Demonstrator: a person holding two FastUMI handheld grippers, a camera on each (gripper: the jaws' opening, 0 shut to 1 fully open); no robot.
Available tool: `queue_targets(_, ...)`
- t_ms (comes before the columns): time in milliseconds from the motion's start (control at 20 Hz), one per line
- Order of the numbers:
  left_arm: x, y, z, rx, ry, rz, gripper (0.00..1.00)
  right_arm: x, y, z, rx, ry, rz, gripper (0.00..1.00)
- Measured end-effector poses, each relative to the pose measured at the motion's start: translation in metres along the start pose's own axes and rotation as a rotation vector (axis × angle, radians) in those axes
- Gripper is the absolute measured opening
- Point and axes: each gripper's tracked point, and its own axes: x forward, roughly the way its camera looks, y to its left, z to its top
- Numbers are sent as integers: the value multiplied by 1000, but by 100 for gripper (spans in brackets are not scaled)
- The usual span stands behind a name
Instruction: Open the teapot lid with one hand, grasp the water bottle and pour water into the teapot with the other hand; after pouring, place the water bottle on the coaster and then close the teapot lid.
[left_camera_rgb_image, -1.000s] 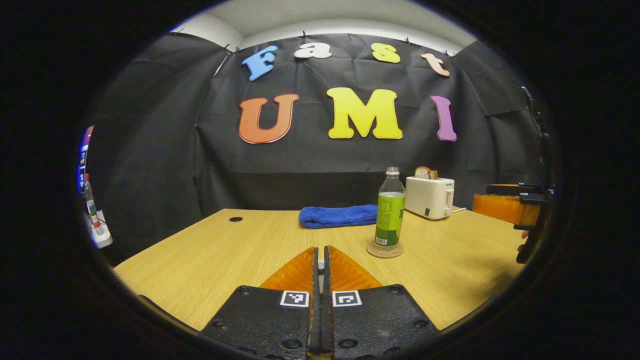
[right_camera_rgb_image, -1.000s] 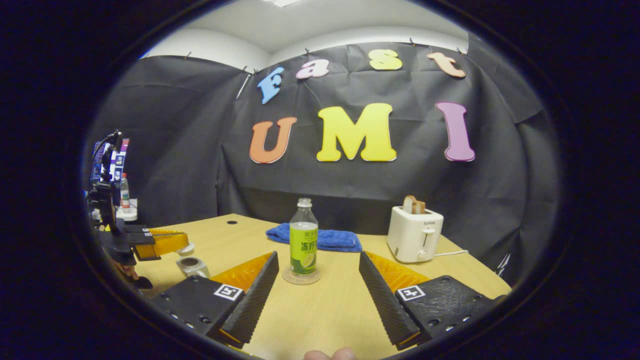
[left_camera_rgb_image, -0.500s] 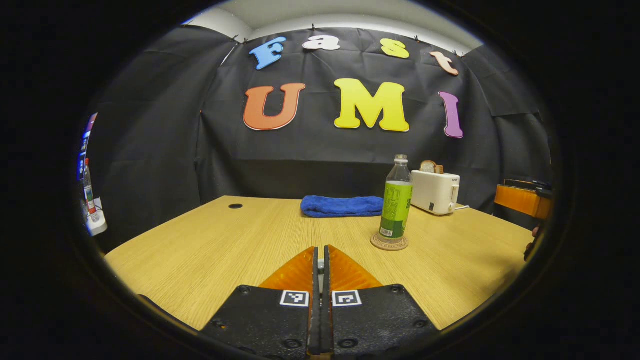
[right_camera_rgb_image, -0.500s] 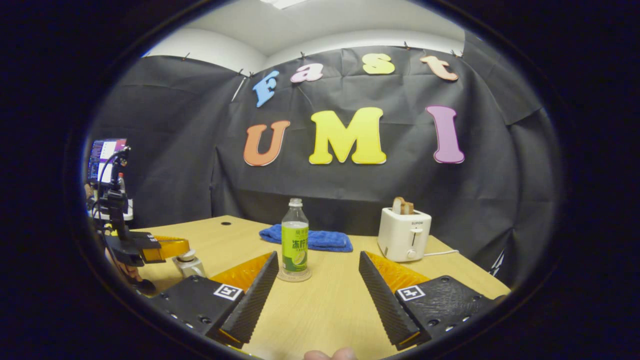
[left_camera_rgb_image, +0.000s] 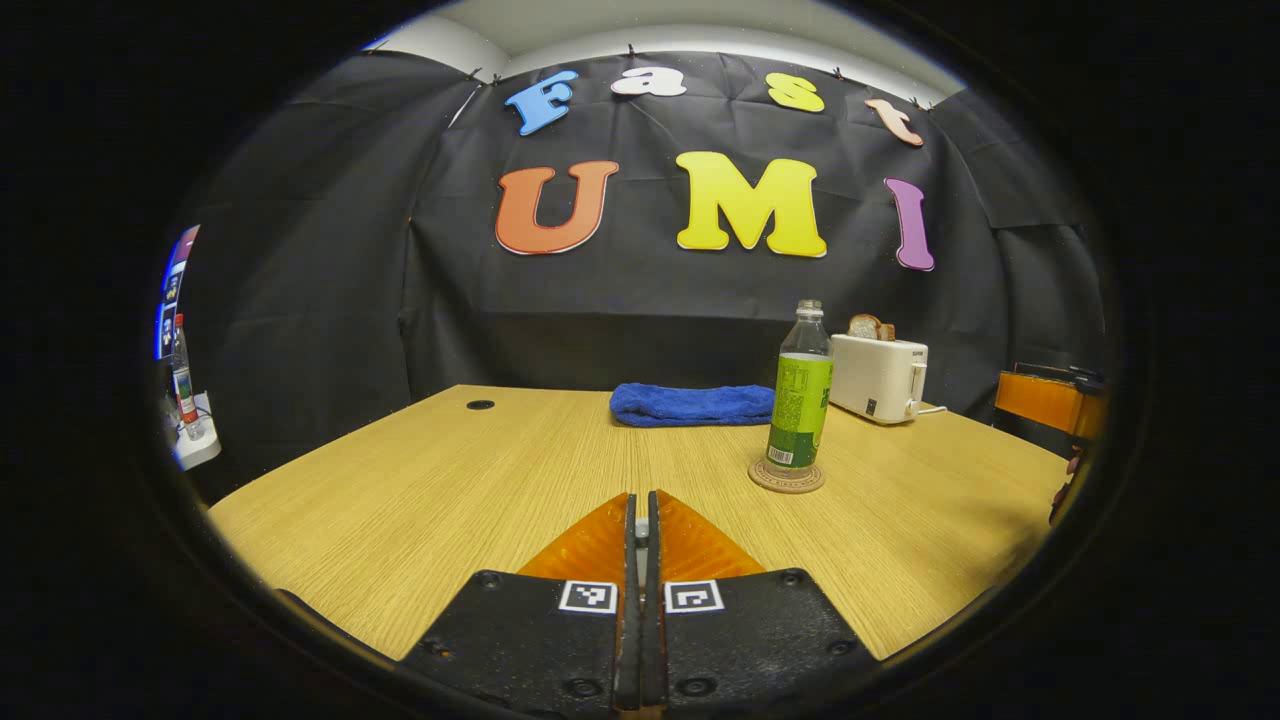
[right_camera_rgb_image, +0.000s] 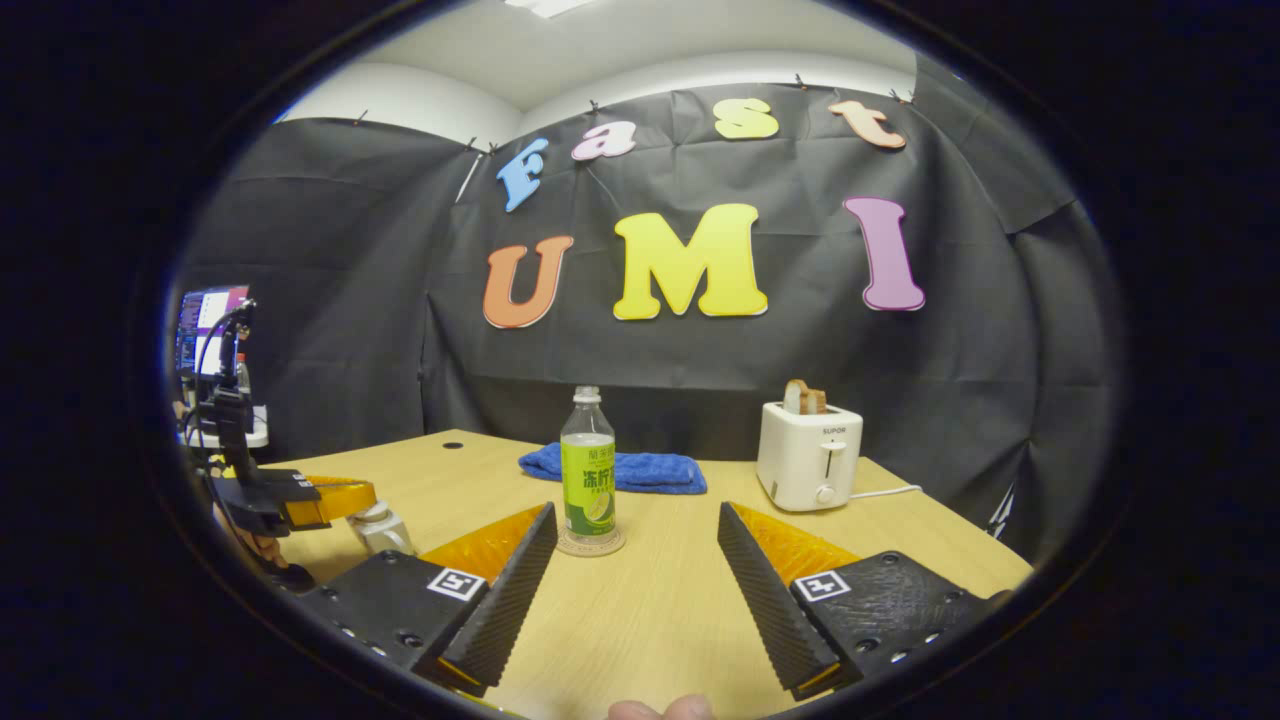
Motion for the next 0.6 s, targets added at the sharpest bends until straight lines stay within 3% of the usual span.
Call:
queue_targets(450, -1, 2, 0, 1, 4, 30, 10, -6, -5, -3, 15, 1, -16, 96)
queue_targets(550, -5, 6, 11, 19, -25, 51, 31, -7, -9, -4, 22, 4, -27, 96)
queue_targets(600, -7, 7, 15, 23, -30, 62, 58, -8, -11, -5, 28, 8, -37, 96)
